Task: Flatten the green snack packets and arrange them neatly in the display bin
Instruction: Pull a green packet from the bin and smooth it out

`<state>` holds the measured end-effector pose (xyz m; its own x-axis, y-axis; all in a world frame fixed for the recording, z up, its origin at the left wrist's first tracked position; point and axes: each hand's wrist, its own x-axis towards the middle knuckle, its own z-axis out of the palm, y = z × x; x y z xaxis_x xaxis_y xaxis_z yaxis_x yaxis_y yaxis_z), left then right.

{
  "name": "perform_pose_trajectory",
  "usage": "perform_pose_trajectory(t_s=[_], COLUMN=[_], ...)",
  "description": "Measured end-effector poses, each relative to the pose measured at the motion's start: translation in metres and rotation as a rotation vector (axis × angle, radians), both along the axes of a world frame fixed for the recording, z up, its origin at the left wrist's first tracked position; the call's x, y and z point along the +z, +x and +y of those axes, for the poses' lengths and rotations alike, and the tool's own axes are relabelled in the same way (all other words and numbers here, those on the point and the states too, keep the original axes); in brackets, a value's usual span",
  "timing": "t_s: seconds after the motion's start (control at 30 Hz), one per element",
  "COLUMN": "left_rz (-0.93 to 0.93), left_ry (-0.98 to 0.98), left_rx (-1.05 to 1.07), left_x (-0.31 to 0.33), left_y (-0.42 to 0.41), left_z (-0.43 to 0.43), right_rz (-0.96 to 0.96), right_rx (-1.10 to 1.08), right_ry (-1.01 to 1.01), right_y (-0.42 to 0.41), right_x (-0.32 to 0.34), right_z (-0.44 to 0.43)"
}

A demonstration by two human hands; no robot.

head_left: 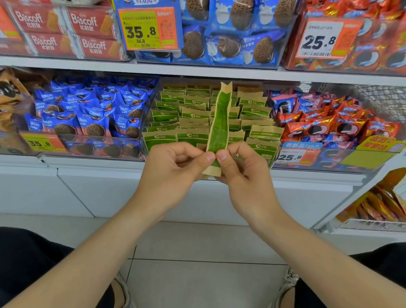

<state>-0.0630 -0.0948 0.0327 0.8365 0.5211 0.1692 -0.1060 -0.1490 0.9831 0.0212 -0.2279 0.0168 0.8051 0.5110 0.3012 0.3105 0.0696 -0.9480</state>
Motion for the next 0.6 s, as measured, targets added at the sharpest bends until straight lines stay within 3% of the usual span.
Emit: perform_pose_trajectory(t_s=[0.07,0.23,0.43,0.6], left_rz=[0.029,0.081,0.057,0.078], left_ry=[0.013,0.004,0.157,0.237], left_rx=[0.005,-0.045,-0.063,-0.083], left_x=[-0.002,0.000,0.000,-0.007], left_y=[0.000,-0.001,0.000,0.001], left_z=[0.000,0.002,0.003,-0.007], right_rz=[0.033,0.328,0.180,0.253], right_rx=[0.005,0.016,-0.106,-0.131], right_ry=[-0.021,0.040,-0.006,-0.036], right_y=[0.000,0.000,-0.001,0.002], right_x=[0.004,0.008,0.008,-0.001], right_z=[-0.001,-0.005,-0.001,0.004])
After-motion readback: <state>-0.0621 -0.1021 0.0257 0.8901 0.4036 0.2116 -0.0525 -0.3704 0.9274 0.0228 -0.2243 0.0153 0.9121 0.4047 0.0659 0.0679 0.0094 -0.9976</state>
